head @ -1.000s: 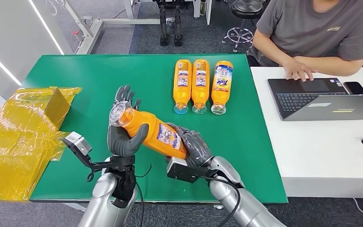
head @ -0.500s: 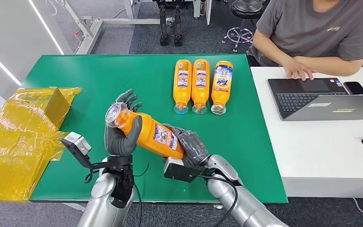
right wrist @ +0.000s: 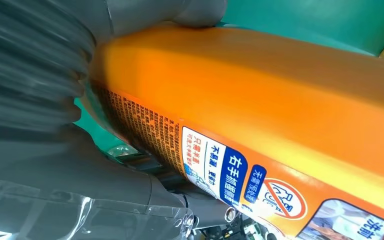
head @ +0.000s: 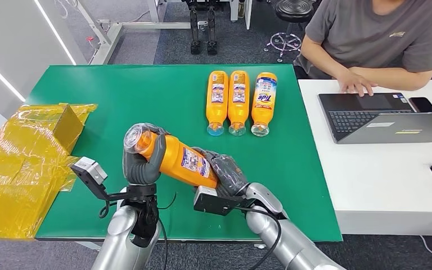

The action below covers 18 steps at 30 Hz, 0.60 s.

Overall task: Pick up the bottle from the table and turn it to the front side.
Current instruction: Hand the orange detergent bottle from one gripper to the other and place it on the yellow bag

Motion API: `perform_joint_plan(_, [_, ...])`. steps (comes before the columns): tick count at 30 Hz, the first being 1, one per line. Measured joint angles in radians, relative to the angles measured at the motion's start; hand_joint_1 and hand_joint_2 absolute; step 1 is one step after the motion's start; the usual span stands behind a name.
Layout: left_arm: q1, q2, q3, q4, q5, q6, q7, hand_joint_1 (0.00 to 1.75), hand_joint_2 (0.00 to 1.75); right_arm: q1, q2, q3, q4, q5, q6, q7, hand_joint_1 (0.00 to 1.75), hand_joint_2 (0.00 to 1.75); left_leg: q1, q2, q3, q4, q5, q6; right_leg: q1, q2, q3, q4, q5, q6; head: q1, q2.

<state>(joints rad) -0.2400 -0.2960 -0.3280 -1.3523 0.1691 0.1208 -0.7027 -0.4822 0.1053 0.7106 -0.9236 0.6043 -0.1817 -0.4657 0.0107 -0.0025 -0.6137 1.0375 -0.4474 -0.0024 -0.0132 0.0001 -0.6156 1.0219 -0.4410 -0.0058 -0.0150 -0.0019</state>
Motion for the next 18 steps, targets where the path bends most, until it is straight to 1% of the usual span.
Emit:
perform_joint_plan(3, [0.0, 0.0, 0.0, -0.001, 0.004, 0.001, 0.0, 1.75, 1.75, 0.002, 0.0, -0.001, -0.001, -0.008, -0.019, -0.005, 0.39, 1.75, 0.0, 0.0, 0.0, 0.0, 0.0, 0.0, 0.0, 0.0, 0.0, 0.0, 0.0, 0.0, 0.0, 0.0])
perform_joint_plan(4, [0.0, 0.0, 0.0, -0.003, 0.005, 0.002, 0.0, 1.75, 1.75, 0.004, 0.001, -0.001, -0.002, -0.016, -0.032, -0.01, 0.03, 1.75, 0.0, 0.0, 0.0, 0.0, 0.0, 0.0, 0.0, 0.0, 0.0, 0.0, 0.0, 0.0, 0.0, 0.0])
perform_joint_plan(5, [0.0, 0.0, 0.0, -0.005, 0.005, 0.004, 0.0, 1.75, 1.75, 0.009, 0.003, -0.002, -0.007, -0.026, -0.048, -0.017, 0.0, 1.75, 0.0, 0.0, 0.0, 0.0, 0.0, 0.0, 0.0, 0.0, 0.0, 0.0, 0.0, 0.0, 0.0, 0.0])
perform_joint_plan(10, [0.0, 0.0, 0.0, -0.014, 0.007, 0.012, 0.0, 1.75, 1.75, 0.033, 0.02, -0.007, -0.04, -0.084, -0.11, -0.052, 0.0, 1.75, 0.0, 0.0, 0.0, 0.0, 0.0, 0.0, 0.0, 0.0, 0.0, 0.0, 0.0, 0.0, 0.0, 0.0])
perform_joint_plan(14, [0.0, 0.0, 0.0, -0.015, 0.013, 0.021, 0.0, 1.75, 1.75, 0.067, 0.026, -0.027, -0.091, -0.189, -0.184, -0.108, 0.0, 1.75, 0.0, 0.0, 0.0, 0.0, 0.0, 0.0, 0.0, 0.0, 0.0, 0.0, 0.0, 0.0, 0.0, 0.0])
perform_joint_plan(18, [0.002, 0.0, 0.001, -0.027, 0.0, 0.053, 0.0, 1.75, 1.75, 0.111, 0.026, -0.039, -0.149, -0.28, -0.271, -0.156, 0.0, 1.75, 0.0, 0.0, 0.0, 0.0, 0.0, 0.0, 0.0, 0.0, 0.0, 0.0, 0.0, 0.0, 0.0, 0.0])
